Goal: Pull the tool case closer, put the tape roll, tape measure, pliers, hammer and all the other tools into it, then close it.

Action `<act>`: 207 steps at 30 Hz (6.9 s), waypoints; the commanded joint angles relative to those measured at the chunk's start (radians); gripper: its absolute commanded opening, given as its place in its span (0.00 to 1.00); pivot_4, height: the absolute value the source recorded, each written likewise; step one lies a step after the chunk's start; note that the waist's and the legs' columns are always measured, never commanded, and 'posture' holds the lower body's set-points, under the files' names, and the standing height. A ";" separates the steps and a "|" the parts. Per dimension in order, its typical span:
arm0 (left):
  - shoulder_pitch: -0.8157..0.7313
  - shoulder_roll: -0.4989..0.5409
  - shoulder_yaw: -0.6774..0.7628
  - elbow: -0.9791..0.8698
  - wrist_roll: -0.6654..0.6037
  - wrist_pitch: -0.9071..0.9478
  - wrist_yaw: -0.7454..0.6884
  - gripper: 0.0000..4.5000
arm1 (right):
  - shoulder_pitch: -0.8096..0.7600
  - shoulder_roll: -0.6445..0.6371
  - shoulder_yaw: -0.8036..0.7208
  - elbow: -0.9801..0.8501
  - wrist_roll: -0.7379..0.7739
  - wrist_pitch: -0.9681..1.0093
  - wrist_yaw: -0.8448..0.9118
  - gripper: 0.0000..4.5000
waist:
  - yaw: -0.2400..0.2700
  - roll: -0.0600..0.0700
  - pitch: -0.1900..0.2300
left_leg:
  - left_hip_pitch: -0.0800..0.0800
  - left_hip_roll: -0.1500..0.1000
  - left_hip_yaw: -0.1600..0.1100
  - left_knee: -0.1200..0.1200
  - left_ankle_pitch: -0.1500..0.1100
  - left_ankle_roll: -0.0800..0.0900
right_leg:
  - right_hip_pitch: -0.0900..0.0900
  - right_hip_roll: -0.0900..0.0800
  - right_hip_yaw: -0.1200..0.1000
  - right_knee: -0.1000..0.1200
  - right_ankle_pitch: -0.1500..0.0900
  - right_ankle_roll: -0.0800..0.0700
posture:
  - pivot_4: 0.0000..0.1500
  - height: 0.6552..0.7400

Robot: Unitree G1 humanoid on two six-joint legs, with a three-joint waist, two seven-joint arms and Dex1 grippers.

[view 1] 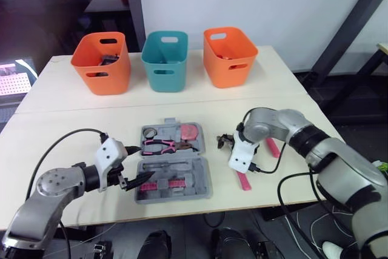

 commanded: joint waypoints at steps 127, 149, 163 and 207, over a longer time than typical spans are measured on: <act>-0.059 0.165 0.116 0.346 -0.043 -0.234 -0.317 1.00 | 0.481 -0.111 -0.795 -1.095 1.094 1.870 -0.113 0.00 | 0.020 -0.002 0.000 | -0.002 0.000 -0.003 -0.002 0.000 0.000 | -0.010 0.014 0.021 0.000 0.003 -0.006 | 1.00 1.00; 0.344 0.092 0.358 0.252 -0.059 -0.306 -0.272 1.00 | 0.063 -0.052 -0.204 -1.132 1.143 2.144 0.104 0.00 | 0.020 -0.004 -0.001 | -0.003 0.000 0.000 -0.004 0.000 0.000 | -0.014 0.013 0.022 -0.001 0.003 -0.007 | 1.00 1.00; 0.380 0.090 0.394 0.241 -0.040 -0.326 -0.251 1.00 | 0.041 0.194 -0.052 -0.813 0.971 1.983 0.039 0.00 | 0.016 -0.004 -0.001 | -0.003 0.001 0.000 -0.005 0.000 0.000 | -0.015 0.015 0.022 0.001 0.004 -0.007 | 1.00 1.00; 0.193 0.120 0.272 0.259 -0.082 -0.236 -0.310 1.00 | 0.266 0.251 -0.379 -0.983 0.934 1.803 0.007 0.71 | 0.019 -0.006 -0.003 | -0.002 0.001 -0.001 -0.005 0.000 0.000 | -0.014 0.016 0.022 0.001 0.005 -0.007 | 1.00 1.00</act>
